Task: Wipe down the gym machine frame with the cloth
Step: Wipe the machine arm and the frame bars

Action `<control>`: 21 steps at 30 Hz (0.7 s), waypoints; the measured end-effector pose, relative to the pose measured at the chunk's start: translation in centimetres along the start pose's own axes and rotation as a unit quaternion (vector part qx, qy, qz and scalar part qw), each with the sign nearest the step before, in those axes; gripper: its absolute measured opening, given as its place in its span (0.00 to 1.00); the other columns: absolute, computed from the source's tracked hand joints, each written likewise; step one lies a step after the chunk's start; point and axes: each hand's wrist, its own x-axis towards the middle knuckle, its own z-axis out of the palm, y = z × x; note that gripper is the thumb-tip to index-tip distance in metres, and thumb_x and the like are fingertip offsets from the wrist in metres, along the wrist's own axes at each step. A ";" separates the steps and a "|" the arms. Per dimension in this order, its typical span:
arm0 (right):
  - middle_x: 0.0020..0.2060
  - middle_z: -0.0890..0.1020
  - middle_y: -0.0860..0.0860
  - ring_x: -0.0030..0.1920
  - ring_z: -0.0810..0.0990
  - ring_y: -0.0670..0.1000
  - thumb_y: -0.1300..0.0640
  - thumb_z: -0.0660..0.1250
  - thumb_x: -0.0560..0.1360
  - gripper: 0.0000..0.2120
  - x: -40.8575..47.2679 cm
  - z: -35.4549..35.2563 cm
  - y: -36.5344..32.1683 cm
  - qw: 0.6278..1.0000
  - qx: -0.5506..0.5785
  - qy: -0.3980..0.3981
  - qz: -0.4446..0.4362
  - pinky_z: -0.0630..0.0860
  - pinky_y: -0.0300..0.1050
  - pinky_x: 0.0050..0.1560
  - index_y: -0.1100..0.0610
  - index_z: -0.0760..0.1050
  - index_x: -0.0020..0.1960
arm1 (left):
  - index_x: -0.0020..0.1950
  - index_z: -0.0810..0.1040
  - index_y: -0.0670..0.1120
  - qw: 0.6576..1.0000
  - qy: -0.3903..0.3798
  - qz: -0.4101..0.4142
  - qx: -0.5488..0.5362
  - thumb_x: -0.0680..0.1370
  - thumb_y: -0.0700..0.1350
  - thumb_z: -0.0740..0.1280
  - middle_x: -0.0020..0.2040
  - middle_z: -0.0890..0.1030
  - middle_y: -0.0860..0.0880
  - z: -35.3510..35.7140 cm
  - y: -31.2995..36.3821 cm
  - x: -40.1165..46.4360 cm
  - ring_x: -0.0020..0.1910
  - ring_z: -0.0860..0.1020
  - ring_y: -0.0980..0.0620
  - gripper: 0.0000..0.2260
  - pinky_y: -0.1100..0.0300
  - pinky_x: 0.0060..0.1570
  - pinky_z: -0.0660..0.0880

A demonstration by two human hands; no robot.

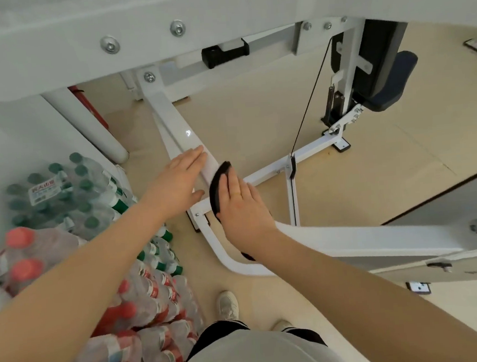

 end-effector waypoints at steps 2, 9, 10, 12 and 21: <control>0.75 0.45 0.63 0.74 0.50 0.58 0.52 0.51 0.81 0.31 2.0 -0.6 -0.3 0.999 0.034 -0.003 -0.002 0.48 0.51 0.73 0.65 0.39 0.75 | 0.75 0.49 0.42 1.000 -0.017 -0.004 -0.006 0.75 0.45 0.66 0.77 0.49 0.46 -0.1 -1.5 0.5 0.75 0.50 0.48 0.35 0.58 0.71 0.47; 0.75 0.41 0.60 0.75 0.48 0.57 0.51 0.55 0.79 0.36 3.5 -0.8 0.5 0.995 0.070 -0.064 -0.029 0.55 0.50 0.72 0.62 0.37 0.75 | 0.75 0.49 0.41 1.000 0.005 -0.005 -0.021 0.75 0.37 0.62 0.77 0.46 0.44 -0.2 -5.9 3.0 0.75 0.49 0.46 0.33 0.57 0.71 0.47; 0.75 0.41 0.60 0.75 0.49 0.57 0.51 0.55 0.79 0.36 4.5 -0.9 0.2 0.995 0.074 -0.061 -0.021 0.56 0.50 0.71 0.62 0.36 0.75 | 0.75 0.49 0.41 1.000 0.014 -0.009 -0.020 0.74 0.36 0.61 0.76 0.46 0.43 -0.3 -6.5 3.5 0.75 0.49 0.46 0.33 0.56 0.71 0.47; 0.75 0.42 0.60 0.74 0.50 0.58 0.52 0.55 0.80 0.35 7.1 -1.2 -0.7 0.995 0.078 -0.055 -0.002 0.59 0.49 0.69 0.63 0.36 0.75 | 0.75 0.50 0.41 1.000 0.028 -0.008 -0.012 0.74 0.35 0.61 0.76 0.48 0.43 -0.5 -7.9 4.3 0.75 0.48 0.45 0.32 0.54 0.72 0.46; 0.76 0.47 0.56 0.67 0.64 0.58 0.53 0.57 0.79 0.36 17.1 -1.8 -3.7 0.996 0.045 -0.038 0.060 0.70 0.51 0.55 0.59 0.37 0.75 | 0.74 0.56 0.41 0.992 0.061 0.028 -0.103 0.71 0.28 0.58 0.75 0.56 0.44 -0.9 -12.5 5.9 0.75 0.51 0.46 0.31 0.57 0.71 0.46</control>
